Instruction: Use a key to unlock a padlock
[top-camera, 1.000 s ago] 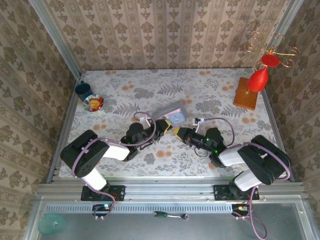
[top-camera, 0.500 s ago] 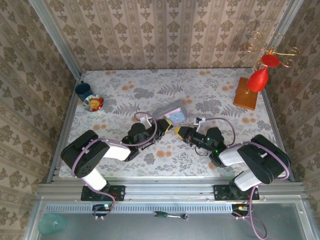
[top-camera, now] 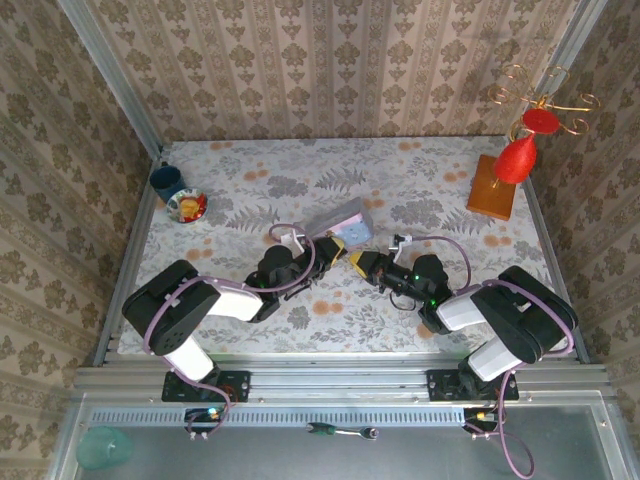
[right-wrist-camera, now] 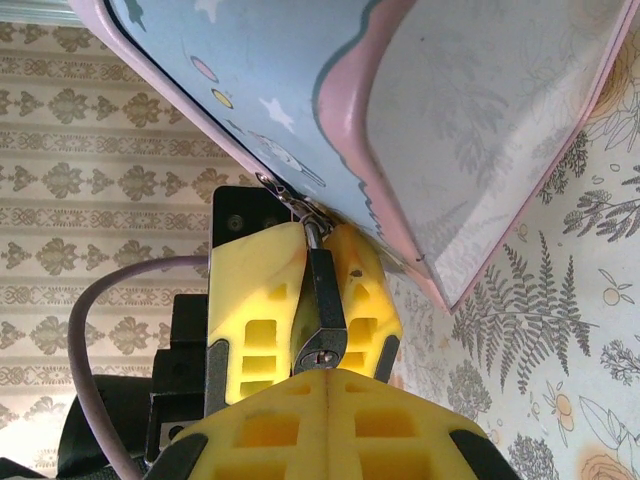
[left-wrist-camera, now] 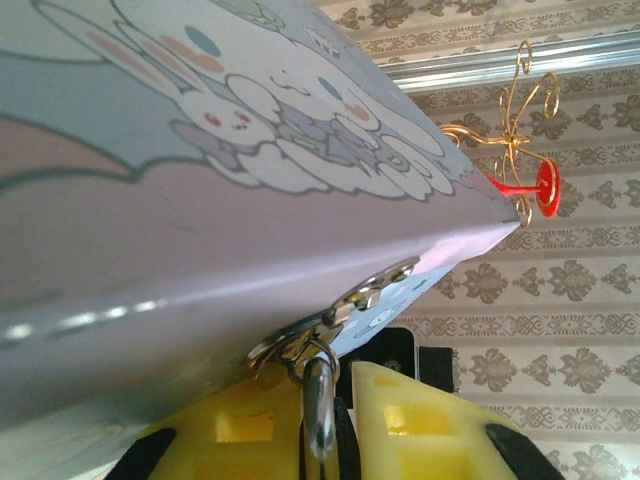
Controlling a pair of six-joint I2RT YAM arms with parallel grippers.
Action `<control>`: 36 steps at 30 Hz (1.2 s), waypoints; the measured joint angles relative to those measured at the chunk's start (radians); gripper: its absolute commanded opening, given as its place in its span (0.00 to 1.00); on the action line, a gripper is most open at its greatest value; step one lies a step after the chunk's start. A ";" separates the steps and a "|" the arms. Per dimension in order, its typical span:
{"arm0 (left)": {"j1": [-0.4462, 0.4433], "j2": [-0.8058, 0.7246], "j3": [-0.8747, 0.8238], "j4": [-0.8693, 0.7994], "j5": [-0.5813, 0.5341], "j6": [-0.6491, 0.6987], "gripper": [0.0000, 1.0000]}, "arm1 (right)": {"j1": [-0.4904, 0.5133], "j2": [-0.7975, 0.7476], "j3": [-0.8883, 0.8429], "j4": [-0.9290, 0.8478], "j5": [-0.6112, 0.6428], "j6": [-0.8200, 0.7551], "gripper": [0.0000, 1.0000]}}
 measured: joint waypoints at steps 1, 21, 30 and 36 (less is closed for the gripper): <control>-0.003 0.001 0.002 0.000 -0.010 0.000 0.00 | 0.000 0.000 0.000 0.000 0.005 0.000 0.00; -0.040 0.015 0.019 -0.011 -0.150 -0.027 0.00 | -0.014 0.046 0.031 0.022 0.040 0.050 0.00; -0.071 0.038 0.024 -0.010 -0.193 -0.029 0.00 | -0.005 0.072 0.032 0.001 0.122 0.084 0.00; -0.079 0.055 0.029 -0.011 -0.227 -0.031 0.00 | 0.033 0.088 0.032 -0.008 0.216 0.098 0.00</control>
